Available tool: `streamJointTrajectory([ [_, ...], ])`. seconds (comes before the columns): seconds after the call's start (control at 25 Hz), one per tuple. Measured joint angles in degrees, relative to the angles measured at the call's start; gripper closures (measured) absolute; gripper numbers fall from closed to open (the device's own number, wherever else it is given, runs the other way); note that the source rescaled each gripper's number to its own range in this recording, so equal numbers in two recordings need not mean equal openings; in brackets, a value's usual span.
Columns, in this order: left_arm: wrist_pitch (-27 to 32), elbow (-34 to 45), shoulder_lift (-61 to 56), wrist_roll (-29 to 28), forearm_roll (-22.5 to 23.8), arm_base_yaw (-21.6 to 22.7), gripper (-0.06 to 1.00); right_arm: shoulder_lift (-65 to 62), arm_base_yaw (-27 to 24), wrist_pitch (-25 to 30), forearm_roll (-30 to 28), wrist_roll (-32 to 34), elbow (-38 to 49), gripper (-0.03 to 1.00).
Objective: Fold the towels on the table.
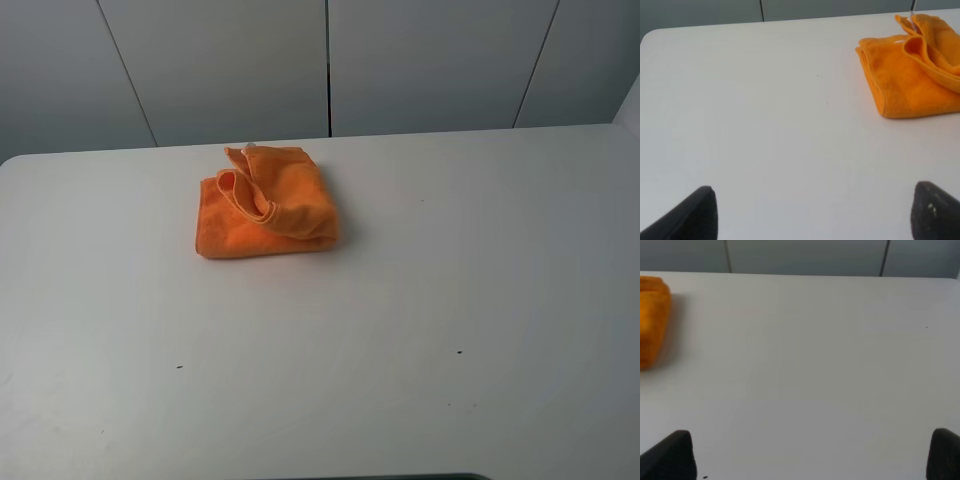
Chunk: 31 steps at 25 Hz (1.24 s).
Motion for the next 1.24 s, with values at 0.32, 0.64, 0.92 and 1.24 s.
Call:
streamJointTrajectory([
  [0.32, 0.0, 0.0, 0.0, 0.0, 0.0, 0.0, -0.06, 0.0, -2.33, 0.0, 0.0, 0.46, 0.0, -0.03],
  [0.64, 0.0, 0.0, 0.0, 0.0, 0.0, 0.0, -0.06, 0.0, -2.33, 0.0, 0.0, 0.46, 0.0, -0.03],
  [0.92, 0.0, 0.0, 0.0, 0.0, 0.0, 0.0, -0.06, 0.0, -2.33, -0.12, 0.0, 0.46, 0.0, -0.03],
  [1.24, 0.0, 0.0, 0.0, 0.0, 0.0, 0.0, -0.06, 0.0, -2.33, -0.12, 0.0, 0.46, 0.0, -0.03],
])
